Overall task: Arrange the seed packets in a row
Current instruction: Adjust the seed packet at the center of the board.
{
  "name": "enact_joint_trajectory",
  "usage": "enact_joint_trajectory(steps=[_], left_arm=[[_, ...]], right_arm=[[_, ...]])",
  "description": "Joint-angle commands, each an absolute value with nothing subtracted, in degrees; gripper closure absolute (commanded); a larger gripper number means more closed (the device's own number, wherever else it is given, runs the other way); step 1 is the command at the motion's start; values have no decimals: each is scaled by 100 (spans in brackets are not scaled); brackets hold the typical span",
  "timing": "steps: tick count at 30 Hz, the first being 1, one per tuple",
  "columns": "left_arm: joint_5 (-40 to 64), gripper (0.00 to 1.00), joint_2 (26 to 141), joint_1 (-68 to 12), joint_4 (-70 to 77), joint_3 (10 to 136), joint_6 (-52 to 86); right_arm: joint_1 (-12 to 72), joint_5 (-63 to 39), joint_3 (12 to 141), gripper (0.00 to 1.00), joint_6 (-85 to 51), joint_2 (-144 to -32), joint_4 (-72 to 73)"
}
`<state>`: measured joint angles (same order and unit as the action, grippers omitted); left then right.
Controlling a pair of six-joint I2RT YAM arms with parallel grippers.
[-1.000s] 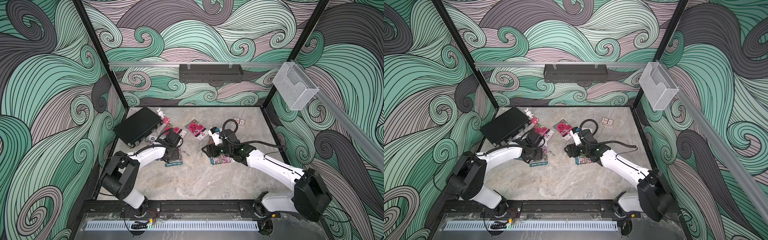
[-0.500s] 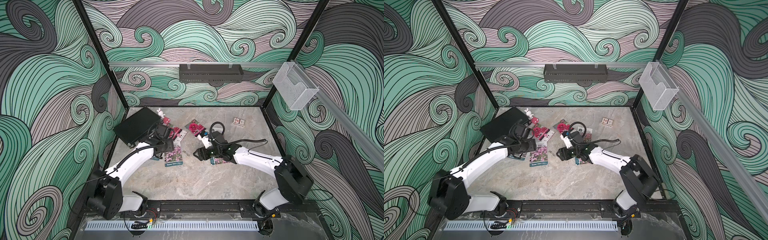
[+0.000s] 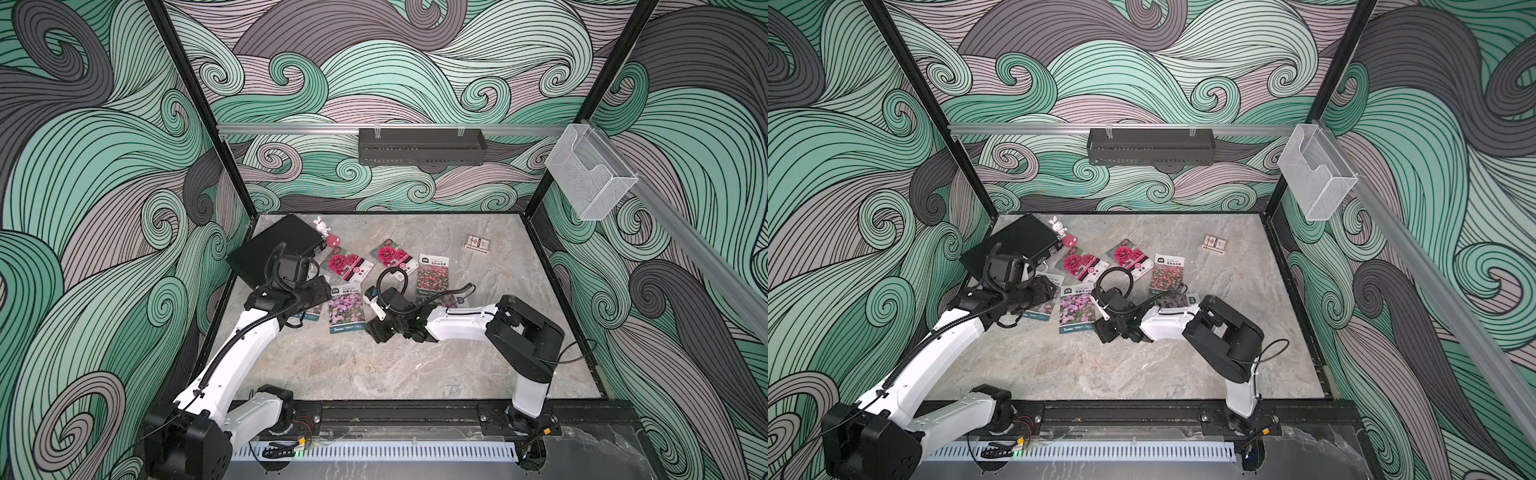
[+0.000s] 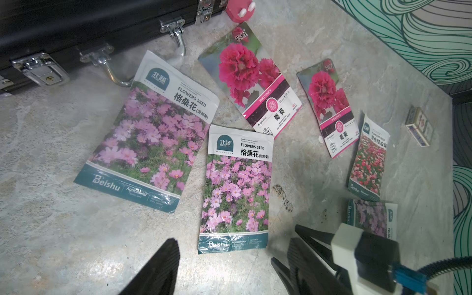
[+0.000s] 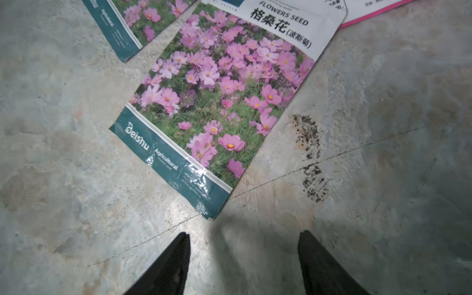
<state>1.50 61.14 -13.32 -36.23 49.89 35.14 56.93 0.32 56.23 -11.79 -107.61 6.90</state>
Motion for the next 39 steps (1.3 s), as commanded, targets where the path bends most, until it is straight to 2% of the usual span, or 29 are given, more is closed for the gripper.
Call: enact_joint_trajectory(steps=[1, 8, 29, 33, 39], left_arm=[[391, 31, 5988, -1240, -3626, 4880, 3613], [497, 31, 5942, -1147, -3551, 4808, 3564], [519, 31, 5693, -971, -3590, 4722, 3500], [528, 31, 5690, -940, -3585, 4707, 3473], [733, 30, 5948, -931, -3261, 4728, 3268]], right_arm=[[5934, 868, 5728, 31, -870, -10901, 1160], [6275, 1414, 5848, 32, -854, -11246, 1318], [6372, 941, 6969, 32, -1651, -12131, 1023], [6372, 932, 6672, 32, -1631, -11645, 1138], [5865, 249, 6151, 31, -1901, -9864, 627]])
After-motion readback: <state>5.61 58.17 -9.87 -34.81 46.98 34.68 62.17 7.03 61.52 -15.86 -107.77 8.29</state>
